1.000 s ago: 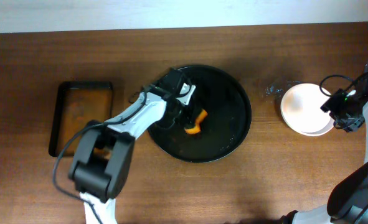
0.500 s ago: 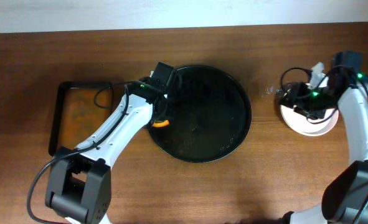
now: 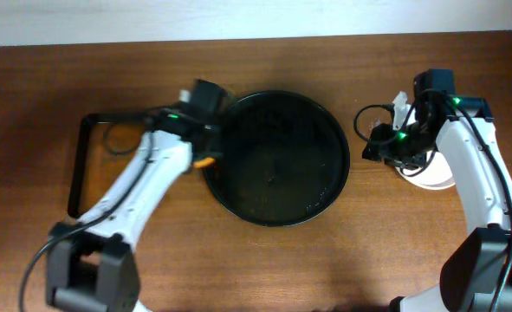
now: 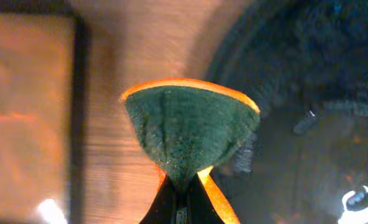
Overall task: Clean dirty plates on tray and stack at the side
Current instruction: 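Place the sponge back in the black rectangular tray with the left gripper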
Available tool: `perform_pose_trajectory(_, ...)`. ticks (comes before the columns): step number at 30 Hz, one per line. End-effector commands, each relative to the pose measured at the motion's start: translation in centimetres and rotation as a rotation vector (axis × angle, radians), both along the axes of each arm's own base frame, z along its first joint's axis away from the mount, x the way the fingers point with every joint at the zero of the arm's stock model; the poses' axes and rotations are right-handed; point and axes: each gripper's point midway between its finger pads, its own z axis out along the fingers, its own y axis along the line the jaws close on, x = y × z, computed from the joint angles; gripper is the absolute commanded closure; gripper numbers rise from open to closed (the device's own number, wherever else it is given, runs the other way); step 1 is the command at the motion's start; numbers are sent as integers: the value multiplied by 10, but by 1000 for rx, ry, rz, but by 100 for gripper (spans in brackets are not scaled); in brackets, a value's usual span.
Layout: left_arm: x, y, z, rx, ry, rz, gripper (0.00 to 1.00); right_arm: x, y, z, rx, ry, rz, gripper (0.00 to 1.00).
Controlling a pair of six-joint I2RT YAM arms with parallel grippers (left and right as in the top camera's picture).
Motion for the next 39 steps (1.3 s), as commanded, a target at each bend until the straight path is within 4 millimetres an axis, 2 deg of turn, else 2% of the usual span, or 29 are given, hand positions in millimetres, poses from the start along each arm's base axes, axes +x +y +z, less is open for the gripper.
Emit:
perform_pose_trajectory(1, 9, 40, 24, -116, -25, -60, 99, -3, 0, -2, -52, 14, 25, 46)
perform_pose_trajectory(4, 14, 87, 20, -202, -32, 41, 99, -5, 1, -2, -52, 22, 25, 46)
perform_pose_trajectory(6, 17, 111, 18, -274, -52, 37, 100, -5, 1, -2, -51, 23, 26, 46)
perform_pose_trajectory(8, 16, 132, 5, -353, -44, 35, 100, -5, 1, -2, -51, 25, 25, 46)
perform_pose_trajectory(9, 14, 146, -8, -393, -27, 72, 100, -6, 1, -2, -51, 26, 25, 46)
perform_pose_trajectory(15, -3, 195, -83, -519, 105, 212, 99, -6, 1, -2, -50, 29, 25, 46)
perform_pose_trajectory(17, -9, 208, -110, -540, 147, 259, 100, -7, 1, -2, -50, 33, 25, 47)
perform_pose_trajectory(21, -20, 219, -140, -570, 206, 316, 99, -8, 1, -3, -50, 37, 25, 47)
perform_pose_trajectory(23, -17, 215, -135, -634, 185, 323, 100, -8, 1, -3, -50, 37, 25, 47)
perform_pose_trajectory(26, -7, 215, -109, -635, 125, 299, 99, -9, 1, -3, -50, 40, 25, 47)
perform_pose_trajectory(29, 2, 218, -66, -592, 23, 266, 100, -10, 1, -3, -50, 42, 25, 47)
perform_pose_trajectory(30, 6, 216, -40, -566, -35, 239, 99, -10, 1, -3, -49, 43, 25, 47)
perform_pose_trajectory(31, 7, 214, -23, -546, -70, 221, 99, -10, 1, -3, -50, 44, 25, 47)
perform_pose_trajectory(32, 5, 214, -3, -483, -104, 211, 99, -10, 1, -3, -50, 44, 24, 47)
perform_pose_trajectory(33, 3, 217, 8, -422, -118, 215, 100, -10, 1, -3, -50, 44, 25, 47)
perform_pose_trajectory(36, -9, 241, 23, -143, -101, 338, 100, -10, 1, -3, -50, 44, 24, 47)
perform_pose_trajectory(37, -13, 239, 23, -90, -78, 372, 99, -10, 1, -3, -50, 44, 24, 47)
perform_pose_trajectory(39, -10, 218, 21, -89, -56, 313, 99, -10, 1, -3, -50, 44, 24, 47)
